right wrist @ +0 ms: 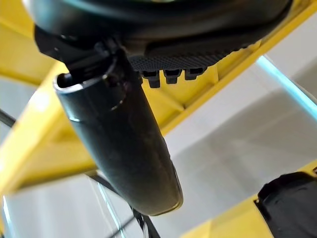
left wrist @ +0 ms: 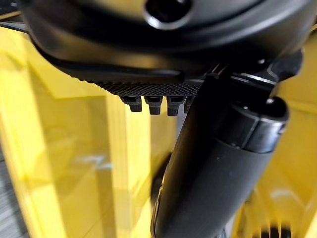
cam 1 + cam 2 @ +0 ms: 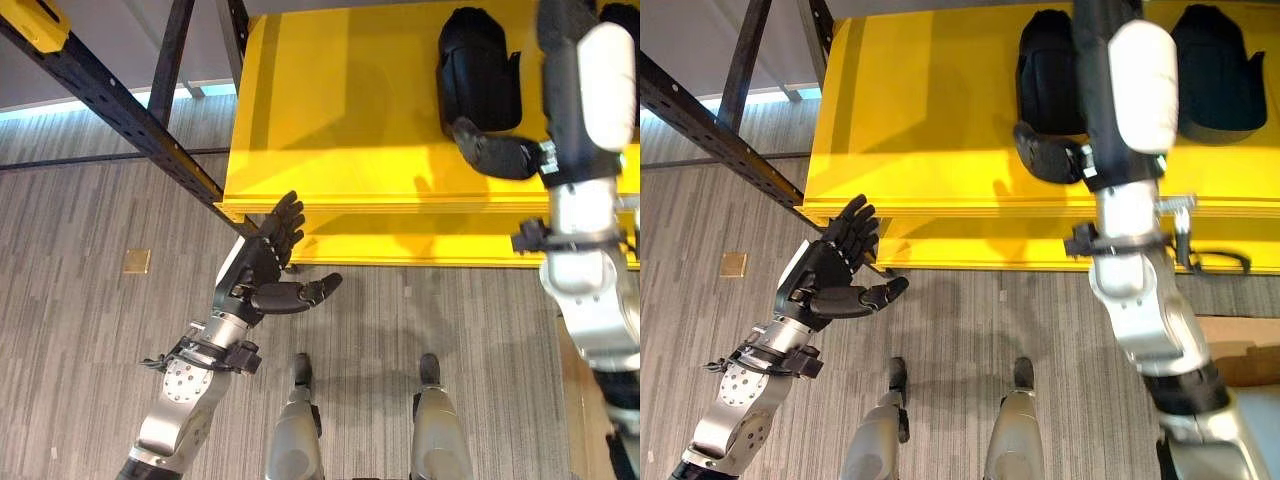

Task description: Move parts from the plastic box to the shelf.

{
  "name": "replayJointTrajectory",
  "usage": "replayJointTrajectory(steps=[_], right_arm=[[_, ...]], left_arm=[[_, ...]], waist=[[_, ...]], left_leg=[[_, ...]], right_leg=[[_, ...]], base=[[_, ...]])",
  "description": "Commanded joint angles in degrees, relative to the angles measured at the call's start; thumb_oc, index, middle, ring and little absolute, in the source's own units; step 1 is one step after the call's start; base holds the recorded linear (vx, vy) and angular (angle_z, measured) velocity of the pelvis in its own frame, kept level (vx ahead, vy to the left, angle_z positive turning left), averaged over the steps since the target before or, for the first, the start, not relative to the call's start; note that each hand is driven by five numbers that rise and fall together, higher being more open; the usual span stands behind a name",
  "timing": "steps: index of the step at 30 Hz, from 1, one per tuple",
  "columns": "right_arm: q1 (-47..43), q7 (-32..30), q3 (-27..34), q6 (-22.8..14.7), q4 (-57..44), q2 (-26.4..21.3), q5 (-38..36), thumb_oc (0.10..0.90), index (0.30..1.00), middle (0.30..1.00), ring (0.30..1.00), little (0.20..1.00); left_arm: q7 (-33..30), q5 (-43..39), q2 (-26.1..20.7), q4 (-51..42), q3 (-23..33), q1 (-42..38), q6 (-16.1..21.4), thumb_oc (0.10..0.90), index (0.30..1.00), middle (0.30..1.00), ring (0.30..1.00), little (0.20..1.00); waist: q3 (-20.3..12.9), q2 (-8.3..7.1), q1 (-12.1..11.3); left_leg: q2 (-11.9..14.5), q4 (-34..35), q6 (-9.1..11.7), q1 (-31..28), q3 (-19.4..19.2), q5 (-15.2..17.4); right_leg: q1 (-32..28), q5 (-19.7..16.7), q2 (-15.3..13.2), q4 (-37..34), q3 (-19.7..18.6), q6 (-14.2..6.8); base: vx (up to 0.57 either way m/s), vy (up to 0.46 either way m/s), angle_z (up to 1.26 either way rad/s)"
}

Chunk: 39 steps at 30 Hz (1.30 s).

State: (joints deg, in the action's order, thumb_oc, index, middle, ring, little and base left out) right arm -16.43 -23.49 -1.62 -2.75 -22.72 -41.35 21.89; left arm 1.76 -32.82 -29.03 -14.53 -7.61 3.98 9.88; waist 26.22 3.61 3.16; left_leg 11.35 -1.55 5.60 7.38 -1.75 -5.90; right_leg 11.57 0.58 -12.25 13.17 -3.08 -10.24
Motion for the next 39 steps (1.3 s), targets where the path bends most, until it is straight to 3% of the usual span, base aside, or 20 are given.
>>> replayJointTrajectory(steps=[1, 3, 6, 9, 11, 13, 14, 15, 17, 18, 19, 23, 25, 27, 28, 29, 32, 34, 39], right_arm=[[0.3, -7.7, 5.7, -7.7, -4.2, -1.3, 0.5, 0.900, 1.000, 1.000, 1.000, 1.000], [7.1, -9.6, 9.1, -6.5, -5.5, -1.3, -0.8, 0.900, 1.000, 1.000, 1.000, 1.000], [13.5, -12.7, 13.5, -1.6, -5.0, -0.6, -1.0, 0.900, 1.000, 1.000, 1.000, 1.000], [20.3, -15.1, 17.5, -0.7, -5.0, 0.8, 0.6, 0.900, 1.000, 1.000, 1.000, 1.000], [21.2, -14.8, 18.2, -2.3, -5.0, 0.5, -0.3, 0.900, 1.000, 1.000, 1.000, 1.000], [22.5, -14.6, 18.5, -3.9, -4.5, -0.2, -1.4, 0.900, 1.000, 1.000, 1.000, 1.000], [23.4, -14.5, 18.8, -4.4, -4.7, -0.2, -2.0, 0.900, 1.000, 1.000, 1.000, 1.000], [30.7, -14.9, 21.8, -5.6, -5.7, 0.1, -3.7, 0.900, 1.000, 1.000, 1.000, 1.000], [33.8, -14.6, 23.3, -6.2, -5.6, 0.4, -4.5, 0.900, 1.000, 1.000, 1.000, 1.000], [35.0, -13.6, 24.0, -6.2, -5.8, -0.2, -4.6, 0.900, 1.000, 1.000, 1.000, 1.000], [35.0, -12.3, 24.5, -4.9, -6.0, -1.3, -5.5, 0.900, 1.000, 1.000, 1.000, 1.000], [30.9, -10.2, 21.8, -2.0, -3.9, -5.4, -7.3, 0.900, 1.000, 1.000, 1.000, 1.000], [28.8, -8.2, 20.8, -1.4, -3.9, -7.9, -8.8, 0.900, 1.000, 1.000, 1.000, 1.000], [25.2, -6.4, 17.8, -1.8, -3.8, -9.7, -8.9, 0.900, 1.000, 1.000, 1.000, 1.000], [25.2, -6.4, 17.8, -1.8, -3.8, -9.7, -8.9, 0.900, 1.000, 1.000, 1.000, 1.000], [21.3, -3.6, 14.5, -1.9, -3.6, -11.0, -9.6, 0.900, 1.000, 1.000, 1.000, 1.000], [20.1, -0.7, 12.3, -2.7, -4.0, -9.3, -9.3, 0.900, 1.000, 1.000, 1.000, 1.000], [20.8, 0.5, 9.9, -3.7, -4.1, -6.4, -7.0, 0.900, 1.000, 1.000, 1.000, 1.000], [21.5, 0.8, 7.3, -3.8, -4.4, -3.7, -5.5, 0.900, 1.000, 1.000, 1.000, 1.000]], left_arm=[[-2.6, 3.4, 2.0, -5.2, 3.1, 3.5, 8.0, 0.900, 1.000, 1.000, 1.000, 1.000], [-2.5, 3.4, 2.2, -5.0, 4.8, 5.2, 9.5, 0.900, 1.000, 1.000, 1.000, 1.000], [2.9, 2.4, 1.8, -5.3, 6.2, 5.6, 11.5, 0.900, 1.000, 1.000, 1.000, 1.000], [4.2, 0.5, 0.6, -6.4, 6.1, 5.8, 11.9, 0.900, 1.000, 1.000, 1.000, 1.000], [1.5, 1.3, 0.0, -6.6, 6.5, 6.3, 11.8, 0.900, 1.000, 1.000, 1.000, 1.000], [-0.9, 1.5, -0.9, -6.6, 7.8, 8.3, 11.8, 0.900, 1.000, 1.000, 1.000, 1.000], [-1.3, 1.5, -1.2, -6.6, 8.0, 8.6, 12.1, 0.900, 1.000, 1.000, 1.000, 1.000], [-0.4, -0.3, -2.3, -7.2, 8.7, 10.7, 12.5, 0.900, 1.000, 1.000, 1.000, 1.000], [1.1, -2.2, -3.2, -7.9, 9.3, 12.1, 12.5, 0.900, 1.000, 1.000, 1.000, 1.000], [1.3, -3.1, -3.6, -8.8, 9.8, 13.0, 13.0, 0.900, 1.000, 1.000, 1.000, 1.000], [1.1, -5.2, -4.1, -9.5, 10.6, 12.7, 13.1, 0.900, 1.000, 1.000, 1.000, 1.000], [2.0, -6.5, -2.7, -9.2, 7.9, 8.8, 16.0, 0.900, 1.000, 1.000, 1.000, 1.000], [2.0, -7.4, -2.0, -9.5, 6.6, 7.8, 16.9, 0.900, 1.000, 1.000, 1.000, 1.000], [0.6, -5.9, -1.2, -9.4, 5.5, 6.6, 17.6, 0.900, 1.000, 1.000, 1.000, 1.000], [0.6, -5.9, -1.2, -9.4, 5.5, 6.6, 17.6, 0.900, 1.000, 1.000, 1.000, 1.000], [-1.4, -4.6, -0.5, -9.1, 4.7, 5.8, 17.7, 0.900, 1.000, 1.000, 1.000, 1.000], [-1.7, -3.4, 0.4, -9.6, 5.1, 4.9, 15.2, 0.900, 1.000, 1.000, 1.000, 1.000], [-2.5, -1.7, 0.9, -9.6, 5.2, 4.3, 13.9, 0.900, 1.000, 1.000, 1.000, 1.000], [-3.7, 0.6, 1.3, -9.4, 4.5, 3.8, 12.9, 0.900, 1.000, 1.000, 1.000, 1.000]], waist=[[-11.2, -2.08, 2.0], [-12.3, -2.84, 2.7], [-12.5, -4.25, 4.4], [-12.2, -5.06, 6.4], [-12.1, -5.52, 5.9], [-11.5, -6.15, 4.8], [-11.4, -6.15, 5.1], [-11.9, -6.06, 6.1], [-12.1, -5.96, 6.0], [-12.3, -5.79, 6.0], [-12.2, -6.71, 5.6], [-11.3, -6.37, 6.3], [-10.9, -5.91, 6.3], [-10.4, -5.61, 5.5], [-10.4, -5.61, 5.5], [-10.5, -5.37, 4.7], [-11.6, -5.11, 4.8], [-12.6, -4.63, 4.2], [-13.5, -4.92, 3.0]], left_leg=[[1.0, -1.2, -0.7, -7.0, -2.5, 8.3], [0.0, -1.6, -1.3, -7.7, -3.3, 10.0], [-2.7, -3.6, -3.1, -7.4, -5.8, 13.0], [-5.8, -3.3, -5.3, -8.1, -7.8, 15.4], [-5.7, -2.0, -5.6, -9.3, -11.6, 15.3], [-4.5, -0.8, -5.5, -11.6, -16.6, 14.4], [-4.2, -0.6, -5.6, -11.8, -17.1, 13.9], [-2.1, -0.2, -5.7, -11.5, -18.1, 11.4], [-0.6, -0.6, -5.7, -11.0, -18.4, 10.8], [1.3, -1.9, -5.0, -10.7, -19.0, 11.6], [3.0, -5.7, -3.6, -7.9, -20.2, 12.0], [8.3, -5.1, 0.4, -6.0, -20.5, 7.3], [8.5, -4.2, 0.9, -6.9, -17.9, 5.2], [6.5, -5.4, 0.1, -6.0, -14.2, 3.0], [6.5, -5.4, 0.1, -6.0, -14.2, 3.0], [1.2, -7.9, -1.6, -4.6, -9.8, 5.7], [-5.5, -8.4, -4.6, -4.7, -9.0, 10.6], [-10.0, -4.2, -6.2, -5.1, -6.2, 11.5], [-10.9, 3.5, -5.9, -4.7, -1.2, 6.9]], right_leg=[[-1.8, -0.4, 1.5, -5.0, -2.2, 2.8], [-3.5, -1.1, 0.9, -7.2, -2.4, 1.9], [-4.1, -3.8, -0.1, -10.5, -3.7, 0.3], [-3.5, -11.8, -2.6, -17.8, -5.2, -2.5], [-1.2, -13.9, -3.3, -18.2, -0.2, -3.3], [-0.5, -15.3, -4.0, -16.0, 6.5, -2.8], [-0.5, -14.4, -3.9, -14.3, 6.4, -2.5], [-1.1, -10.1, -3.2, -3.4, 6.0, -0.5], [-1.6, -6.5, -3.2, 4.1, 6.5, 0.8], [-2.8, 0.3, -3.3, 9.6, 7.6, 1.6], [-4.8, 4.2, -2.6, 5.0, 9.4, 2.2], [-6.2, 4.7, 1.6, -1.3, 11.3, 4.5], [-5.9, 4.8, 3.5, -2.1, 10.0, 6.0], [-5.6, 3.4, 5.2, -3.4, 8.3, 7.6], [-5.6, 3.4, 5.2, -3.4, 8.3, 7.6], [-5.9, 2.7, 6.4, -4.8, 5.4, 8.0], [-6.9, 1.7, 7.8, -6.7, 3.0, 7.5], [-7.5, 1.1, 9.8, -7.7, 1.1, 6.9], [-8.8, 1.9, 12.1, -8.5, -0.7, 7.1]], base=[[-0.05, 0.153, -0.36], [-0.10, 0.220, -0.20], [-0.20, 0.234, -0.10], [-0.16, 0.278, -0.19], [-0.12, 0.159, -0.79], [-0.21, -0.022, -1.82], [-0.34, -0.256, -2.97], [-0.22, -0.221, -2.06], [-0.19, -0.258, -0.95], [-0.19, -0.443, -0.49], [-0.19, -0.552, -0.73], [-0.26, -0.554, -0.84], [-0.16, -0.338, -0.40], [-0.09, -0.152, -0.54], [0.03, -0.137, -0.53], [0.07, -0.134, -0.63], [0.12, -0.170, -1.16], [0.21, -0.131, -0.47], [0.19, -0.046, -0.41]])
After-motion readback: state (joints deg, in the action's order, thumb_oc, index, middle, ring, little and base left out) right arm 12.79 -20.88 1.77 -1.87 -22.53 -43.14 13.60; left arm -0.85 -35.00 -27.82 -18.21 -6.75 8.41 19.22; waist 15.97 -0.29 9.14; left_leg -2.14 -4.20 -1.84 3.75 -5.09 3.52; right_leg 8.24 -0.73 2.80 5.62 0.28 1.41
